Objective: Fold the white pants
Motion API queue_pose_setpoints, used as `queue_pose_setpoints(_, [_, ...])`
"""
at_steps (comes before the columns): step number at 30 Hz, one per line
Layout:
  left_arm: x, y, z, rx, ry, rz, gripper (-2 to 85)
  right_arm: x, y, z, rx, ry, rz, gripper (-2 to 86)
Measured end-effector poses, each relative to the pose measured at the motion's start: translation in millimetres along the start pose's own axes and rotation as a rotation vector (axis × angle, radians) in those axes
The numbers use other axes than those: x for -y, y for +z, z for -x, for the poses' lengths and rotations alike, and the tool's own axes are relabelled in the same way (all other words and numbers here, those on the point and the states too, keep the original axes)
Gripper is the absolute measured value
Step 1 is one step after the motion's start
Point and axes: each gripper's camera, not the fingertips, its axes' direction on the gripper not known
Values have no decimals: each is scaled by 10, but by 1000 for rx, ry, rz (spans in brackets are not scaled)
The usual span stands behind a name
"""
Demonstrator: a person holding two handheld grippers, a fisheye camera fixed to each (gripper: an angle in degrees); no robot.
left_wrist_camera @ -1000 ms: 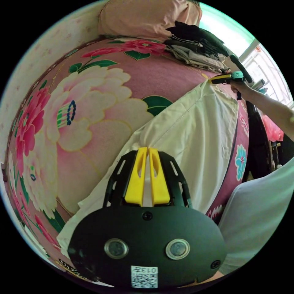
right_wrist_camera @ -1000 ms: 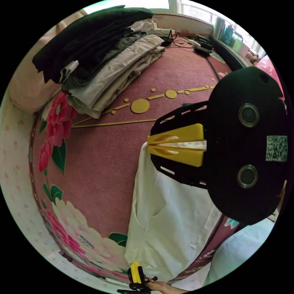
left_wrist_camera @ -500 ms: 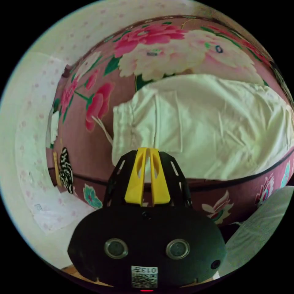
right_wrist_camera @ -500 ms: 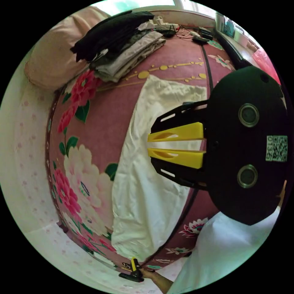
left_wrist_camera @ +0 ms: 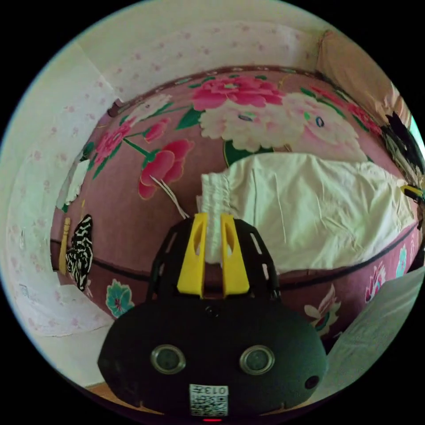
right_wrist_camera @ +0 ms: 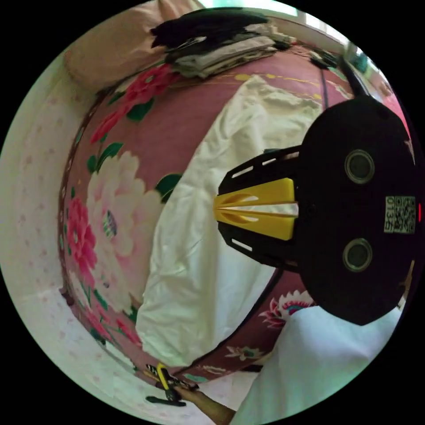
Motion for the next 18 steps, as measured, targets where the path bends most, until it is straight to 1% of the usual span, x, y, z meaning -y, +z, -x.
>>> queue_pose_setpoints(2, [99, 166, 151, -97, 6, 54, 110, 423, -32, 312, 82, -101, -56, 12])
queue_pose_setpoints(4, [186, 423, 305, -191, -8, 135, 133, 1030, 12, 861, 155, -275, -113, 22])
queue_pose_setpoints(5, [191, 476, 340, -209, -16, 146, 135, 1182, 30, 1003, 162, -311, -123, 26])
queue_pose_setpoints(7, [190, 622, 456, -268, -37, 180, 141, 1771, 122, 1563, 215, -463, -142, 44])
queue_pose_setpoints(9, [157, 689, 502, -276, -38, 199, 137, 2177, 210, 1948, 250, -549, -136, 56])
queue_pose_setpoints(12, [92, 691, 550, -240, -41, 205, 105, 2742, 417, 2505, 302, -648, -92, 67])
queue_pose_setpoints(14, [57, 612, 527, -182, -25, 184, 88, 3004, 593, 2781, 305, -686, -35, 74])
queue_pose_setpoints(17, [-42, 394, 431, -73, 36, 121, 70, 3309, 909, 3122, 328, -733, 84, 75])
queue_pose_setpoints(18, [-100, 304, 399, -39, 49, 87, 63, 3384, 1016, 3217, 332, -743, 131, 60])
